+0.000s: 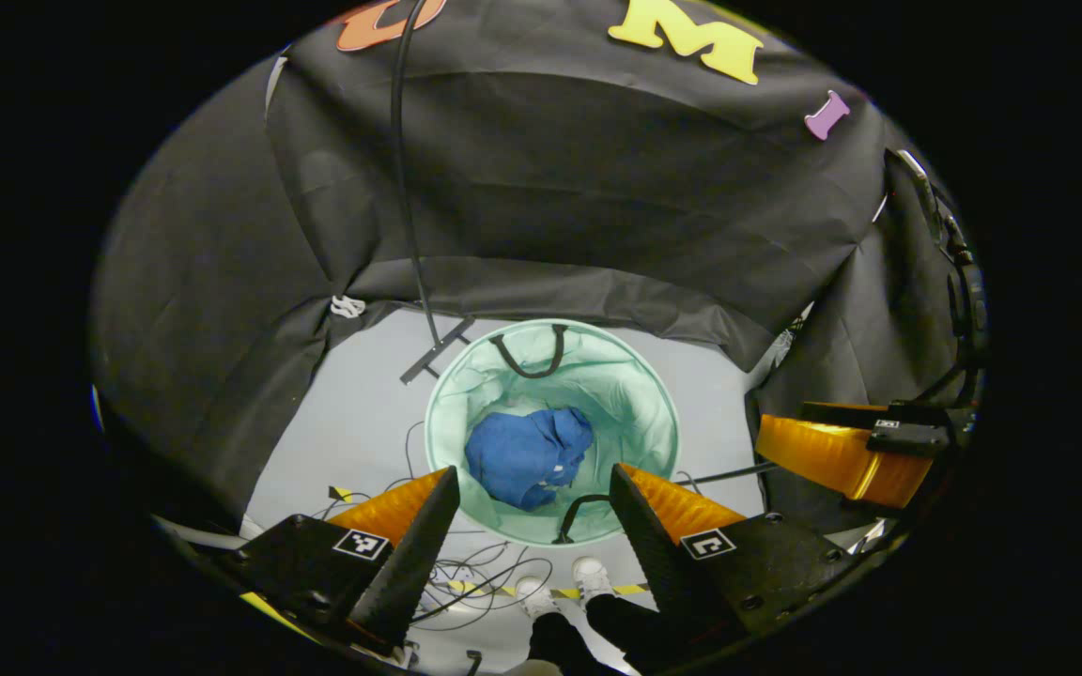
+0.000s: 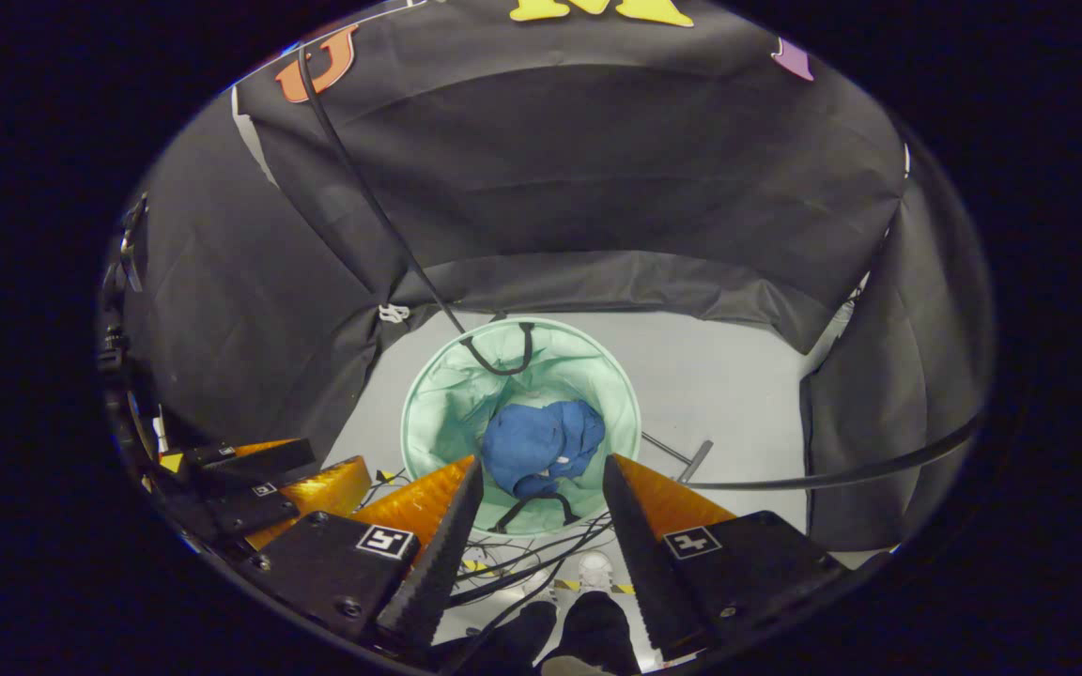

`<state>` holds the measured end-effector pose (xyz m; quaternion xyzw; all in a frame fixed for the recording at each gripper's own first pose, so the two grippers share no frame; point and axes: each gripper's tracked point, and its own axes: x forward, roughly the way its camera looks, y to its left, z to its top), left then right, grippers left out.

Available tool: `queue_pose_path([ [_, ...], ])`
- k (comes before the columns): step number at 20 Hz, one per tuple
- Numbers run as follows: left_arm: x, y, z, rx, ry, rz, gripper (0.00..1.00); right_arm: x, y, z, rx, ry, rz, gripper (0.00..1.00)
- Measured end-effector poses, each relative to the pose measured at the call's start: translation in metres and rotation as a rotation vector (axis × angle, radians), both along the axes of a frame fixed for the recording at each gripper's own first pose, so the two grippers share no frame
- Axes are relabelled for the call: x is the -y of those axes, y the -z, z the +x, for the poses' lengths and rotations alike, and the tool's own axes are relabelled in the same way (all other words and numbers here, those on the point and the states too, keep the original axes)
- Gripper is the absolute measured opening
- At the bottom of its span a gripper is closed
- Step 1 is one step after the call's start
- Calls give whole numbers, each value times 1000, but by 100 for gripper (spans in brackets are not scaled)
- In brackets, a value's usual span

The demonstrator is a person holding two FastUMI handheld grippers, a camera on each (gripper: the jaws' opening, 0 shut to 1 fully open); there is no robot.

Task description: Grasp the clothes on the hanger with both hands and then place them into the laundry hamper below.

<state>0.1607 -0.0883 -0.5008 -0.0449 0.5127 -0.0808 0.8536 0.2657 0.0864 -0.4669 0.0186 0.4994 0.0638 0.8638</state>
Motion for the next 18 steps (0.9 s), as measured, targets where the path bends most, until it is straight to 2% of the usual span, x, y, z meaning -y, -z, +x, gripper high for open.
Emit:
queue_pose_path([
  [1,-2,-5,-5,4,-6,-4,97,1,-9,-5,15,-1,-4,82],
  [4,-5,-38,-9,80,-12,-11,97,3,-40,-14,96,-16,-19,83],
  [5,-5,-51,-11,119,-3,-10,100,5,-51,-18,132,-22,-28,82],
  [10,5,-155,-20,329,6,-29,97,18,-138,-48,325,-54,-35,82],
  [11,7,-178,-24,375,2,-34,100,21,-157,-60,358,-63,-17,83],
  [14,9,-242,-42,502,-19,-27,100,36,-224,-91,495,-91,12,82],
  [15,9,-260,-53,544,-32,-20,97,43,-243,-104,543,-100,17,82],
  [16,9,-278,-65,584,-45,-9,100,50,-264,-118,590,-107,29,82],
  [17,9,-297,-80,627,-56,8,97,54,-281,-131,634,-117,46,82],
  [18,8,-317,-97,664,-70,32,100,59,-300,-145,676,-134,61,82],
])
